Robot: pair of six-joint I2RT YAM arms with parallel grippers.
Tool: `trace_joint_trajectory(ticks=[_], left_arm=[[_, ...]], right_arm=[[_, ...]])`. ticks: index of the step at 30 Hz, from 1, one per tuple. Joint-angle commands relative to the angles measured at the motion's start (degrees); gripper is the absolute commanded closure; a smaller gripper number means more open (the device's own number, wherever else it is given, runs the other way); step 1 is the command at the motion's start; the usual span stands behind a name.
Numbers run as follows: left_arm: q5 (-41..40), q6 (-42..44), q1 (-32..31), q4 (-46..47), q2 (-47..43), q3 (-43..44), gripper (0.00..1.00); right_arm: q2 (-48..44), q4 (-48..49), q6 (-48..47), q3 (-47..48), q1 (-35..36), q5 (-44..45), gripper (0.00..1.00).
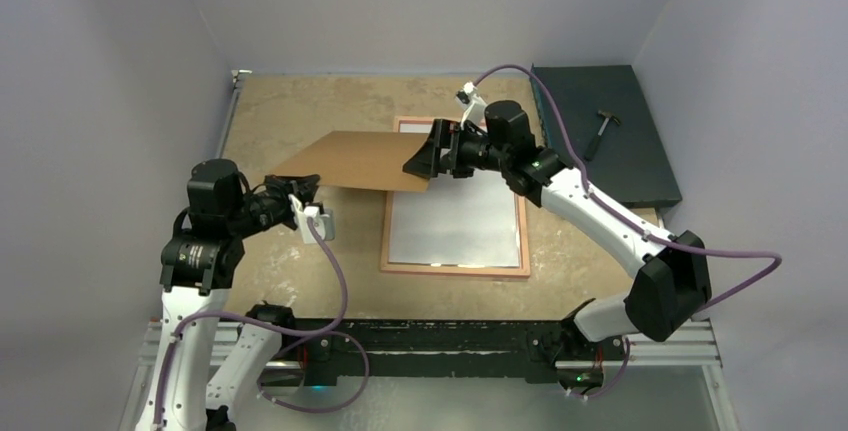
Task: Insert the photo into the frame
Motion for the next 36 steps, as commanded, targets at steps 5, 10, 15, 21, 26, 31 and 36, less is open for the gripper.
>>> trace_joint_trajectory(ticks=[5,10,15,21,26,31,36], left_arm=[[0.0,0.1,0.8,10.8,0.6,5.2,1.00],[0.8,4.8,0.8,7.6,0.1,5.4,1.00],[1.3,8.5,0.8,5.4,-1.0,4.6,1.00],[0.8,10.0,0.8,3.5,-1.6,4.2,1.00],[0.5,9.3,0.7,3.0,-1.0,5.3,1.00],[-0.1,6.2,0.8,4.1,0.8,7.5,1.00],[-0.4,5.2,0.8,3.5,2.5,9.8,1.00]], right_arm=[[1.1,-6.7,-4.0,2.5,-0.5,-1.4,0.01],[7.0,-15.9,-0.8,5.4,-1.0,-2.3,0.01],[9.5,-15.3,5.3,1.5,-2.1,-5.3,0.01],[7.3,-2.3,23.4,-7.2,-5.9,-12.9,0.01],[4.6,-5.6,23.0,-4.0,-10.3,-8.2,0.01],[2.0,-10.6,3.6,2.5,-13.4,3.1,0.01],[-5.9,0.6,-15.6,-3.5,-13.8,5.1,0.01]])
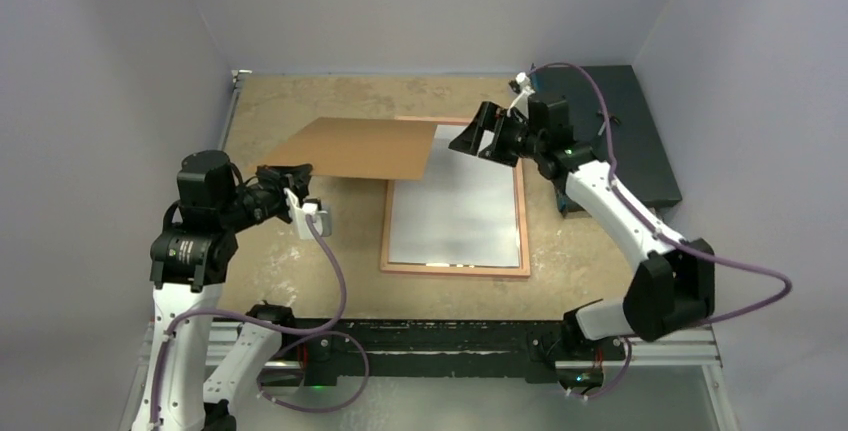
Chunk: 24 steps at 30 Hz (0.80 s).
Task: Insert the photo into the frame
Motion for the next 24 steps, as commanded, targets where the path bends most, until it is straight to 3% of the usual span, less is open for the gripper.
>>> trace_joint_trajectory(ticks=[1,5,9,15,19,24], left_arm=[[1.6,-0.1,0.5,7.4,0.3,4.7,1.00],[1.8,0.6,0.5,6.1,0.7,5.9,1.00],[2.9,1.5,0.4,4.4,1.2,7.5,1.00],[6.4,6.2,0.5,-5.1,3.3,12.3,1.00],[6.8,8.8,0.5,-9.4,4.3,14.2,1.00],[6.8,8.7,0.5,-9.3,4.1,14.1,1.00]], right_arm=[[-10.3,12.8,-22.4,-6.8,0.3,2.4,0.01],[-22.6,28.8,-33.9,-21.0,0.3,-0.8,0.01],[-28.6,34.8,-44.9,-27.2,0.3,-3.3,0.01],[-28.1,43.8,-52.0,-28.6,2.0,-10.0,0.01],[-24.7,43.1,-60.8,-26.7,8.1,-6.4,0.02],[-19.9,42.3,-64.9,-24.3,13.2,-6.0,0.05]])
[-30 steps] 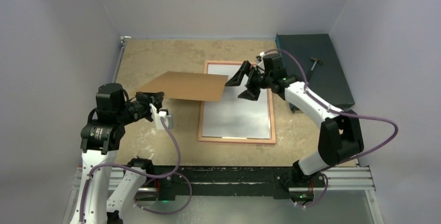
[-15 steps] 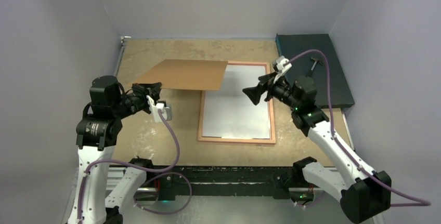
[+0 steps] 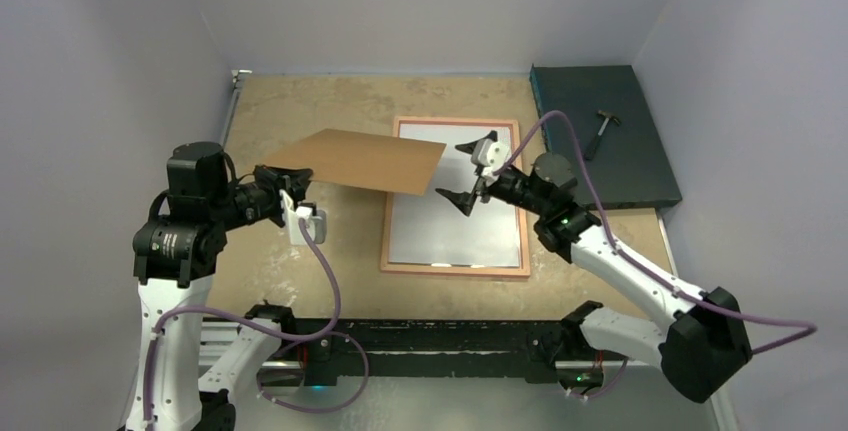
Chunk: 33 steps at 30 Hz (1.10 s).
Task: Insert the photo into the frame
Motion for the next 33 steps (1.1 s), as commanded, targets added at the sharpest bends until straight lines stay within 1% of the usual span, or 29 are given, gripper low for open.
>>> trace_joint_trajectory(ticks=[1,5,8,11,13,16,22,27,28,29,30,31,32,33], left_arm=[[3.5,3.9,0.3,2.6,-0.5,2.9,1.00],[3.6,4.3,0.3,2.5,-0.8,2.9,1.00],[3.7,4.2,0.3,2.7,-0.8,3.2,1.00],[3.6,3.9,0.2,2.5,-0.7,3.8,1.00],[3.6,3.9,0.3,2.3,-0.8,4.1,1.00],[3.7,3.9,0.3,2.1,-0.7,4.3,1.00],[3.1,4.2,0.2,1.7,-0.9,4.5,1.00],[3.0,3.5,0.3,2.5,-0.9,4.3,1.00],[3.0,2.3,0.3,3.7,-1.0,4.1,0.96],[3.0,1.0,0.3,5.0,-1.1,4.0,0.78],[2.7,-0.4,0.3,6.9,-1.2,3.9,0.48],[2.3,-2.7,0.3,9.4,-1.3,3.8,0.38],[2.0,-5.5,0.2,12.3,-1.5,3.4,0.33],[1.6,-9.1,0.2,16.2,-1.9,3.1,0.31]], right_arm=[[2.9,2.4,-7.7,3.6,3.7,0.0,0.05],[4.6,6.1,-9.1,3.6,5.3,1.5,0.08],[7.1,7.0,-11.2,4.6,7.4,3.4,0.11],[10.6,8.0,-13.6,5.4,10.0,6.5,0.17],[12.2,9.6,-14.7,5.6,11.0,8.4,0.23],[14.2,11.4,-15.4,6.3,12.0,9.7,0.37],[13.8,11.1,-15.5,6.9,12.6,10.3,0.76],[10.8,9.1,-15.1,6.6,12.6,10.3,0.97],[10.2,8.3,-15.0,6.8,12.6,10.2,1.00],[9.7,7.9,-14.6,7.0,12.6,10.1,1.00],[9.0,7.8,-13.6,7.1,12.6,9.9,1.00],[8.5,7.7,-12.6,7.3,12.6,9.4,1.00],[7.8,7.5,-11.8,7.5,12.6,9.1,1.00],[7.4,7.5,-10.7,7.9,12.6,9.0,1.00]])
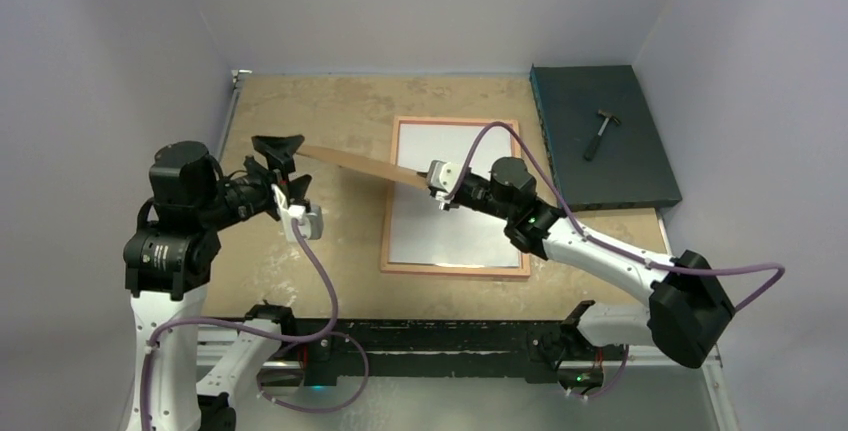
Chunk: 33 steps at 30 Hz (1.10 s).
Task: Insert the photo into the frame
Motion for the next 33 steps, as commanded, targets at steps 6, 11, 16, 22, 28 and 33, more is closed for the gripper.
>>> trace_joint_trajectory(ticks=[6,11,16,22,28,33], left_arm=[[-4.2,-30.1,0.2,34.5,-2.2,0.5,0.27],[-14.6,-50.3,0.2,48.8,0.1,3.2,0.24],[-25.4,-62.7,0.2,49.5,5.3,11.3,0.19],[-30.4,-69.5,0.2,47.0,7.7,17.3,0.15],[-27.3,-71.7,0.2,40.4,9.1,20.3,0.14],[-27.2,-70.6,0.2,33.8,11.0,17.3,0.15]], right_arm=[[-6.3,4.0,13.9,6.4,-0.5,-2.2,1.00],[-5.0,-2.3,23.6,12.6,-0.5,-0.4,1.00],[-2.4,-12.4,33.6,21.1,-2.0,0.8,1.00],[1.7,-25.1,44.8,30.1,-11.5,-14.9,1.00],[0.1,-32.8,48.6,32.7,-15.0,-19.2,1.00],[-0.4,-37.9,54.7,33.1,-20.2,-26.8,1.00]])
